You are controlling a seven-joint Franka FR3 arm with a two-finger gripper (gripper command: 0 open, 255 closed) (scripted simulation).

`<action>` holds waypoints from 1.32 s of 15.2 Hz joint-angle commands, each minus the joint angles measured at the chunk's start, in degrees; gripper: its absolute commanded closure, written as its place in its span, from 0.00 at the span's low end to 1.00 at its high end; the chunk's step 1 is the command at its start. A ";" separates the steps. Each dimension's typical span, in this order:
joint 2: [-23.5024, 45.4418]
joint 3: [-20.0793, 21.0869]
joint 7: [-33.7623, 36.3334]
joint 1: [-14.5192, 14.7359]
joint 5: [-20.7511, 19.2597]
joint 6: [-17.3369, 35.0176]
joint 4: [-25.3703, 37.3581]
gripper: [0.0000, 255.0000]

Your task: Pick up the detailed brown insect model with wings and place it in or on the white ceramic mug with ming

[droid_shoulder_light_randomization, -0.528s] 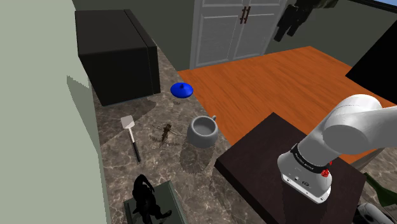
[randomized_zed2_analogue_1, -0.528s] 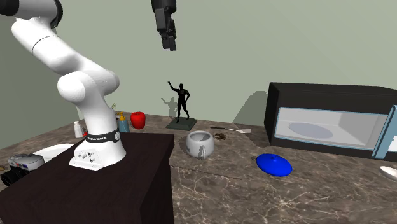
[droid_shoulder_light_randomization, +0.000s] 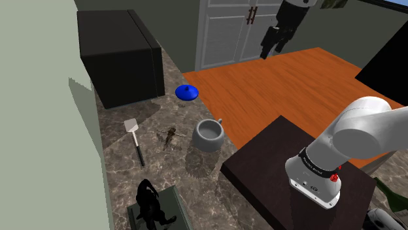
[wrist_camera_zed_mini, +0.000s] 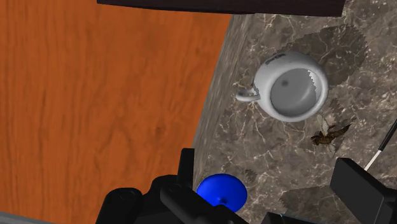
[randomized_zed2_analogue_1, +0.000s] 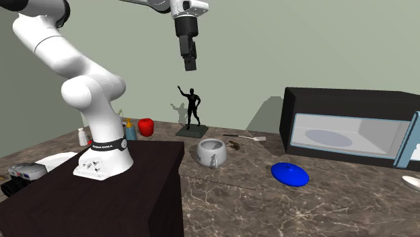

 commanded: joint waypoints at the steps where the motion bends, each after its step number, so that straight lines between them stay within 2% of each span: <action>1: 1.56 1.84 2.26 0.54 0.83 3.04 -1.60 0.00; 12: 17.64 11.85 14.67 2.41 2.76 20.85 -4.51 0.00; 16: 25.70 15.46 19.99 2.31 1.39 26.83 -3.07 0.00; 20: 34.62 18.61 26.29 2.04 -2.01 31.99 -0.29 0.00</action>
